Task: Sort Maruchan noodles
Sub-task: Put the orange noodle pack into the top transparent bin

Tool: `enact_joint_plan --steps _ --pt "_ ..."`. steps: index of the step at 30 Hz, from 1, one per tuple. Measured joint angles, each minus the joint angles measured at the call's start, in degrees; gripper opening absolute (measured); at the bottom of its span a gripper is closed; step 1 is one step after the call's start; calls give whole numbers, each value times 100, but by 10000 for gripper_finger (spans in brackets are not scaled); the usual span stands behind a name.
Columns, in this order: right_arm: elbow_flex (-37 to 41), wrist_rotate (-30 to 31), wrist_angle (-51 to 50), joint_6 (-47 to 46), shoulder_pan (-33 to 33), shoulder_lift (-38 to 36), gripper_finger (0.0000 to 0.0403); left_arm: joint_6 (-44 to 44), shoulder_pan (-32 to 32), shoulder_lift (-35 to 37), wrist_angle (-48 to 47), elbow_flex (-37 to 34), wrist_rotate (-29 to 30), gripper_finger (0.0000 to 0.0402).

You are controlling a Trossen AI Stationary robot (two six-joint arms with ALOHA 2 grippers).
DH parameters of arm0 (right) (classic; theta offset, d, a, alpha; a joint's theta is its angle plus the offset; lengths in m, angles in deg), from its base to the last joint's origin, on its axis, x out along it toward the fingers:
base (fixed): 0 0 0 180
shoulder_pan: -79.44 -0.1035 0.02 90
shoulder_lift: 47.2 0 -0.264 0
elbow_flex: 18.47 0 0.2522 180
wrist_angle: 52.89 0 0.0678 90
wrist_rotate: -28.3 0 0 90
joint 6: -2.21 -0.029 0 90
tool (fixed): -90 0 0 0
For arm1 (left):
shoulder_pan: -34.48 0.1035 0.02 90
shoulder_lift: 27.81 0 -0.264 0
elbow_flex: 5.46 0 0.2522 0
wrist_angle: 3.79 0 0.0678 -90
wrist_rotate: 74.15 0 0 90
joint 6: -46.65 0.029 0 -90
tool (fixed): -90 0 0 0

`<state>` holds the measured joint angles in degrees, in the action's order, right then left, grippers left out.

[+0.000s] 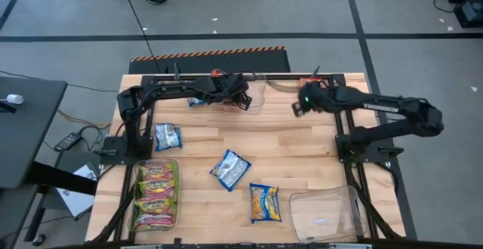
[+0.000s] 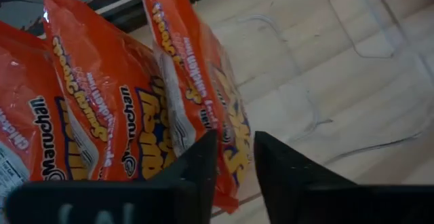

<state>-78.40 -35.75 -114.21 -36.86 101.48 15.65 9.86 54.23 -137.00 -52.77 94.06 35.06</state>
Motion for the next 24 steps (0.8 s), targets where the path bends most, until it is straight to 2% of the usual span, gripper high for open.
enact_joint_plan --steps 6,13,19,24 --pt "2 -53 681 55 1339 836 197 236 88 34 -436 382 -212 156" --pt "2 -286 1251 28 2193 1817 197 552 41 832 -1089 773 -323 169" --pt "0 -544 1550 70 2464 2398 197 747 -284 1932 -1539 777 -116 169" --pt "-22 -570 1544 73 2293 2543 197 790 -658 2655 -1896 777 324 169"
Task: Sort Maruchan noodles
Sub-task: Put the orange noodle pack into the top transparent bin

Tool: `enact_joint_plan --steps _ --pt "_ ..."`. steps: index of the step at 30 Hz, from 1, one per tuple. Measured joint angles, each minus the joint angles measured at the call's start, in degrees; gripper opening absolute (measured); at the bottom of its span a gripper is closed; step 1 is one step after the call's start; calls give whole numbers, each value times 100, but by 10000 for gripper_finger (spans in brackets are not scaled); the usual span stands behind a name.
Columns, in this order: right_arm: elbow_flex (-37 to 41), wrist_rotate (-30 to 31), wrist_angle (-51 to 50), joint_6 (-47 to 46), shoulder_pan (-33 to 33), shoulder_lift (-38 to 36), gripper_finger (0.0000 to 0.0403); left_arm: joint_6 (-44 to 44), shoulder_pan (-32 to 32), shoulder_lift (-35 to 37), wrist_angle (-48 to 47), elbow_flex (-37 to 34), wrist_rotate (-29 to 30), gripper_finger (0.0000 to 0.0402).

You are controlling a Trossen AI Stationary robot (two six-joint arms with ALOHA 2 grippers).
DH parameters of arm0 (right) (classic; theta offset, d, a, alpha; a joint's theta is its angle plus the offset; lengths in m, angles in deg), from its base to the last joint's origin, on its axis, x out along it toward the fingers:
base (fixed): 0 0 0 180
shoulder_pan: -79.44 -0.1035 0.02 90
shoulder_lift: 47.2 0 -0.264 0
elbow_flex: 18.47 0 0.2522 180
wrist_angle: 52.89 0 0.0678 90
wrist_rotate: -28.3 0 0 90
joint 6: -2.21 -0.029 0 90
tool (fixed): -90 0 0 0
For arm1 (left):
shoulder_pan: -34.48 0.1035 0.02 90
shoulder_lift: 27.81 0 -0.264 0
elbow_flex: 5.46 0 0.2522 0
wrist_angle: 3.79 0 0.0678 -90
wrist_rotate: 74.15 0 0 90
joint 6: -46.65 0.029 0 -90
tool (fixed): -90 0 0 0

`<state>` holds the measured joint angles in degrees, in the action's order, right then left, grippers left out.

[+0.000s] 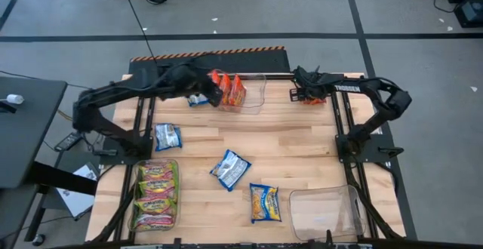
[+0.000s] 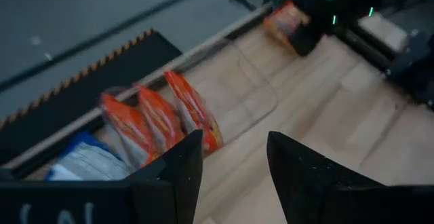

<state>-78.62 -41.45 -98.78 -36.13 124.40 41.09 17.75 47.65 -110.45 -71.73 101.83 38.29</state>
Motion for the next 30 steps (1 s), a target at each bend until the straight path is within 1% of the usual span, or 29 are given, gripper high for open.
enact_joint_plan --steps 3,5,8,11,13,17,21,23,26,30 --pt "8 -108 -189 -70 -322 -71 197 -23 -134 319 -206 0 316 169" --pt "22 -269 -329 -117 -611 -183 197 -27 -157 507 -326 0 371 169" --pt "31 -642 -492 -340 -1193 -360 197 -15 -140 697 -439 2 395 169" --pt "31 -1095 -543 -528 -1944 -464 197 118 -109 799 -420 2 376 169" --pt "31 -1331 -585 -771 -2548 -492 197 226 -107 865 -450 0 221 169" --pt "30 -1540 -455 -1353 -3885 -469 197 438 -116 860 -318 0 -264 169" --pt "28 -1692 41 -2031 -5221 -385 197 671 -215 852 -282 0 -784 169" --pt "25 -1755 326 -2334 -5787 -384 197 840 -350 844 -266 -16 -1048 169" --pt "-167 -1694 280 -2648 -6363 -419 197 1167 -638 842 -215 -24 -1414 169" --pt "-649 -1584 -365 -2578 -6634 -509 197 1669 -1132 753 -65 -24 -1670 169"
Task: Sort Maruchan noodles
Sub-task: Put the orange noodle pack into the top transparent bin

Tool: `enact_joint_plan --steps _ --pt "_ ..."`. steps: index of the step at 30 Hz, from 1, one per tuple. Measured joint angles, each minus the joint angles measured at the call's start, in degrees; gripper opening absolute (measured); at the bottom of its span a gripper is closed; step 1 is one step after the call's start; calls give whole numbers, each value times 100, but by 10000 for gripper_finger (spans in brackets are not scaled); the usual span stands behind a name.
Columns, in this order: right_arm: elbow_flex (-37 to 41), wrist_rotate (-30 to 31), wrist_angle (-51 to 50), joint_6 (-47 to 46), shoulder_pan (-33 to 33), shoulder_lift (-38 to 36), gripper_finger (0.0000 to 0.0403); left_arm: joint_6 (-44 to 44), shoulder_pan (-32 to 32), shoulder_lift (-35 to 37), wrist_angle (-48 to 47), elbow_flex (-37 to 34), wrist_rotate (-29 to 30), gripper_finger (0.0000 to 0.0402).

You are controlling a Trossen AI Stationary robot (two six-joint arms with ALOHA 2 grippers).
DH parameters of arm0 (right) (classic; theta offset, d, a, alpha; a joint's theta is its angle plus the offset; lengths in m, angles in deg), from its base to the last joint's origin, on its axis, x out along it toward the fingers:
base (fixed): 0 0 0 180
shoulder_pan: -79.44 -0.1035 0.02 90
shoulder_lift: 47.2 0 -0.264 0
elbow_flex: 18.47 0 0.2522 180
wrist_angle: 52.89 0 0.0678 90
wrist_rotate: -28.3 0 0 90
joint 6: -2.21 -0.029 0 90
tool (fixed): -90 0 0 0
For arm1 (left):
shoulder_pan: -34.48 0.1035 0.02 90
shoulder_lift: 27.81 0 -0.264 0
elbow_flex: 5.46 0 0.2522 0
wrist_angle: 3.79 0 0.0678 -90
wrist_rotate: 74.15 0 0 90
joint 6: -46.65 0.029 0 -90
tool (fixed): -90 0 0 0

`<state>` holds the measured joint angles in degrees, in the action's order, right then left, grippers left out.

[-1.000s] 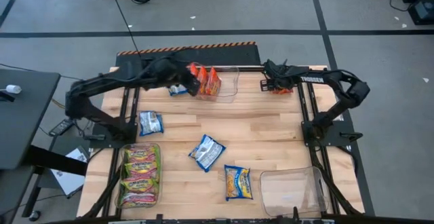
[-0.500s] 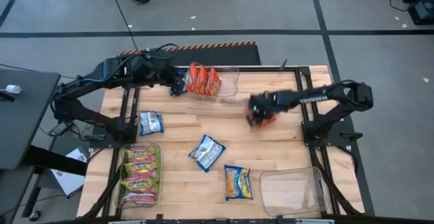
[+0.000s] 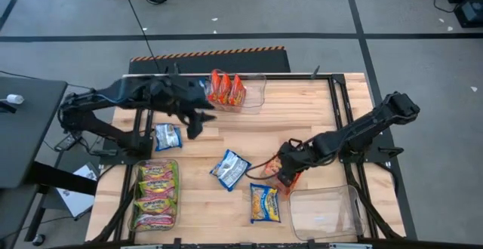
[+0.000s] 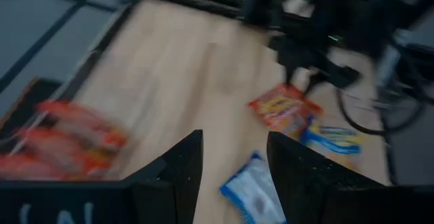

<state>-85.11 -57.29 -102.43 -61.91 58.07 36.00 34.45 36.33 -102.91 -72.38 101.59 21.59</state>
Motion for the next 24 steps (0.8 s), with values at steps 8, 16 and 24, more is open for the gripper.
enact_joint_plan --steps 8,16,24 --pt "-260 -405 -1950 1728 16 6 197 160 -903 -405 409 -7 -212 169" --pt "225 -832 -1229 3227 62 425 197 -27 -1384 -459 -56 -9 -199 169" --pt "184 -317 -393 4430 778 985 197 -230 -1643 -437 20 -6 -199 169"
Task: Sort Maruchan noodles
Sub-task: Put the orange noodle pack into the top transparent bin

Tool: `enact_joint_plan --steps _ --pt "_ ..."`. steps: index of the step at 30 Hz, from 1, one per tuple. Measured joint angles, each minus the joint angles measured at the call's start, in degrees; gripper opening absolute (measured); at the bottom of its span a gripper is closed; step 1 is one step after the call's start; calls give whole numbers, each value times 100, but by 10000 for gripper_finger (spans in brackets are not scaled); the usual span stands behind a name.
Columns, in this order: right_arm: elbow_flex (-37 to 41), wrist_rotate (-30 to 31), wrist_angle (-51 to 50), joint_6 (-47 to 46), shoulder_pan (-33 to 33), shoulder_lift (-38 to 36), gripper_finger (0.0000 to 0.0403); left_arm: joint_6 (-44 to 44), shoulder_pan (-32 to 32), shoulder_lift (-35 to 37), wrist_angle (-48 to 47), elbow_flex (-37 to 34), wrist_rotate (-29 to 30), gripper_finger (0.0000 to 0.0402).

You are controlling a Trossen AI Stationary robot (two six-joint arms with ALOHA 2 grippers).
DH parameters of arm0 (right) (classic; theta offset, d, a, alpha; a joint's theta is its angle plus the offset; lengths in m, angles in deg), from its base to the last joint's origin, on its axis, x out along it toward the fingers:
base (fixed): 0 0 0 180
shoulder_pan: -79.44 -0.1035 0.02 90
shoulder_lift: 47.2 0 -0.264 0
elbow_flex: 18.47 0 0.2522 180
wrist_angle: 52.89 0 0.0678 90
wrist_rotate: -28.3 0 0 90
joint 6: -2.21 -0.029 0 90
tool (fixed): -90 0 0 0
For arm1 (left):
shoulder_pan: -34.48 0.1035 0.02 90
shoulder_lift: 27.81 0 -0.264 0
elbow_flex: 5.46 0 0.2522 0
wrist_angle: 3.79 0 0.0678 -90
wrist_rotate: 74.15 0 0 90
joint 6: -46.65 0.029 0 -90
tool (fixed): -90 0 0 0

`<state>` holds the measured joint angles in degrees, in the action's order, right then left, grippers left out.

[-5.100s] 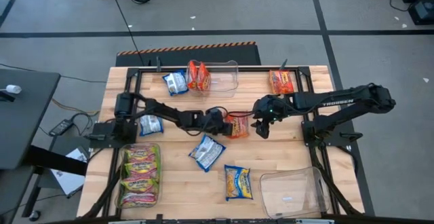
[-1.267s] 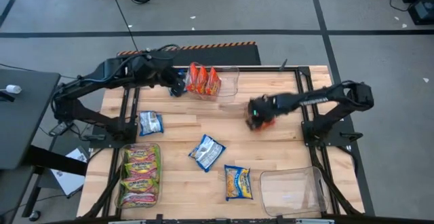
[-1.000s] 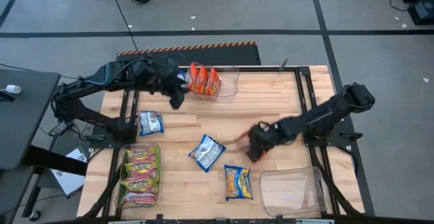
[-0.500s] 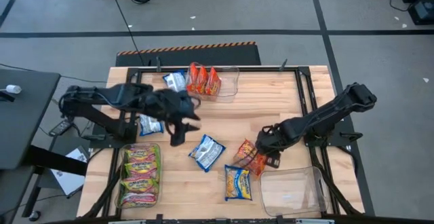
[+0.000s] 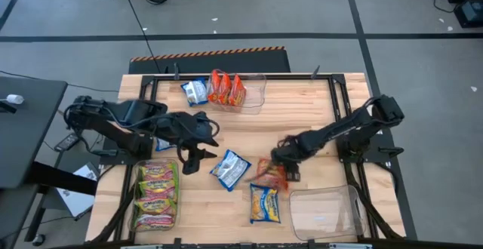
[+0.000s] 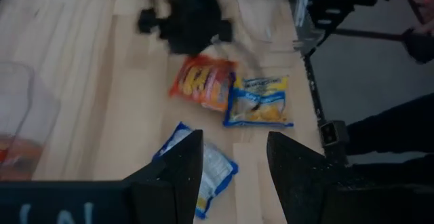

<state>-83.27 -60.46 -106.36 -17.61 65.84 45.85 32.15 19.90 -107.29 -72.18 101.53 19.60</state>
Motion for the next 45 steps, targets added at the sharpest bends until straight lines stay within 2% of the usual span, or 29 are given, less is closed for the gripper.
enact_joint_plan --steps 6,9,12,17,20,24,28,30,34,36,39,45 --pt "-677 1397 293 915 575 -18 197 -426 -107 -214 -127 7 -13 170" --pt "-1213 1651 110 969 646 -259 197 -768 -13 -452 -398 6 -11 170" --pt "-1692 1671 -308 731 594 -560 197 -915 94 -820 -460 4 -145 170" --pt "-2248 1674 -1352 -147 80 -1204 197 -655 196 -1573 -295 -9 -913 170" --pt "-2375 1949 -1904 -936 -465 -1751 197 -494 228 -1727 -77 -490 -1214 170" --pt "-2383 2382 -2315 -2045 -1336 -2463 197 -627 362 -1706 1211 -1667 -1393 170" --pt "-2383 2672 -2336 -2553 -1848 -2922 197 -1090 635 -1810 3888 -2468 -1410 170" --pt "-2382 2704 -2330 -2647 -1910 -3066 197 -1354 824 -2038 4695 -2612 -1330 170" --pt "-2381 2727 -2363 -2593 -1863 -3255 197 -1739 1207 -2687 5190 -2524 -1190 170" --pt "-2381 2727 -2402 -2520 -1762 -3305 197 -2036 1316 -3064 5348 -2459 -1380 170" --pt "-2378 2723 -2485 -2517 -1643 -3347 197 -2447 1307 -3582 5834 -2369 -1774 170" --pt "-2378 2600 -2531 -2504 -1588 -3344 197 -3116 1200 -4016 5984 -2298 -1747 170"
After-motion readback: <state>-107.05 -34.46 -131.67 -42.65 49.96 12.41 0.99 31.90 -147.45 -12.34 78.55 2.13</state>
